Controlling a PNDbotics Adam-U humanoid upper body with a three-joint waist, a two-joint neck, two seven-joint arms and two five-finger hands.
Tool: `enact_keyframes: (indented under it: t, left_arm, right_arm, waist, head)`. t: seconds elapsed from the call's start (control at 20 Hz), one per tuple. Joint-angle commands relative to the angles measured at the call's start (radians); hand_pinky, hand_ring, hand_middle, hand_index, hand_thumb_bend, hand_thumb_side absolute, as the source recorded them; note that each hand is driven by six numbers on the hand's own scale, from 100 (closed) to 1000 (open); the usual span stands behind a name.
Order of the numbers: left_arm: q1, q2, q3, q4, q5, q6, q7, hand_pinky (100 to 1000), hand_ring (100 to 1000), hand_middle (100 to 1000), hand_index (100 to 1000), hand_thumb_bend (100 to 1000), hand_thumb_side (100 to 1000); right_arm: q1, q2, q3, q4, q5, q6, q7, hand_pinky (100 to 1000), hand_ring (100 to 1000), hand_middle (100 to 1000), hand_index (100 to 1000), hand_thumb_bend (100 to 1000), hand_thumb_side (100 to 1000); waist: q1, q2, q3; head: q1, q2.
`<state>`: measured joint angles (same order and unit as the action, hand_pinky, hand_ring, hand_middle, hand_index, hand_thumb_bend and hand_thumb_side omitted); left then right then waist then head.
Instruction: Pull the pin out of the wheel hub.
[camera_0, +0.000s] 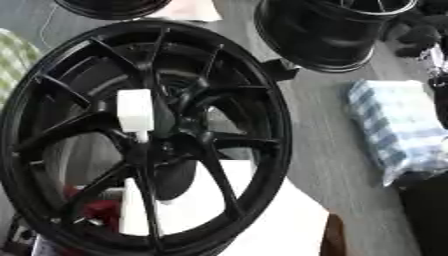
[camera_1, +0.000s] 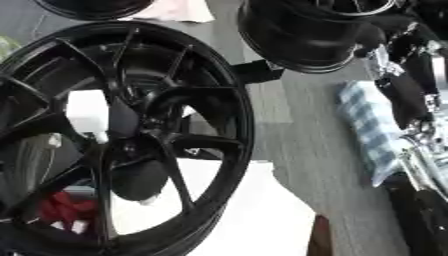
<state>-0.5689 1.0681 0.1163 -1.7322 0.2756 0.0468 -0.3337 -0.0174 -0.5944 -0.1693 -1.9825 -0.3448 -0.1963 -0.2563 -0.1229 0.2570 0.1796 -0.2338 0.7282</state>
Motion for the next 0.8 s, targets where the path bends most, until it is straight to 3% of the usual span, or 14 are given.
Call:
enact_keyframes:
  t: [0.05, 0.4, 0.6, 0.8]
  left_arm:
    - [0.013, -0.046, 0.043, -0.092, 0.054, -0.052, 0.050, 928, 641, 527, 765, 100, 609]
    - [0.179, -0.222, 0.068, -0.256, 0.164, -0.161, 0.159, 937, 657, 540, 776, 100, 625]
    - [0.278, -0.322, 0.093, -0.267, 0.207, -0.204, 0.219, 940, 657, 540, 773, 100, 639]
    - [0.357, -0.421, 0.114, -0.268, 0.177, -0.225, 0.256, 943, 656, 539, 771, 100, 657]
  right_arm:
    - [-0.009, -0.029, -0.017, -0.018, 0.002, -0.011, -0.003, 629, 676, 591, 683, 263, 347]
    - [-0.025, -0.031, -0.026, -0.018, 0.000, -0.029, -0.011, 631, 677, 592, 683, 268, 342]
    - [-0.024, -0.025, -0.032, -0.018, 0.003, -0.037, -0.016, 631, 677, 592, 684, 269, 342]
    - [-0.024, -0.021, -0.035, -0.018, 0.005, -0.041, -0.020, 631, 676, 592, 684, 268, 343]
  waist:
    - [0.003, -0.021, 0.003]
    - [-0.016, -0.014, 0.007]
    - [-0.026, -0.010, 0.005]
    - [-0.031, -0.007, 0.001]
  head:
    - [-0.008, 0.001]
    - [-0.028, -0.012]
    - [-0.028, -0.016]
    - [-0.019, -0.022]
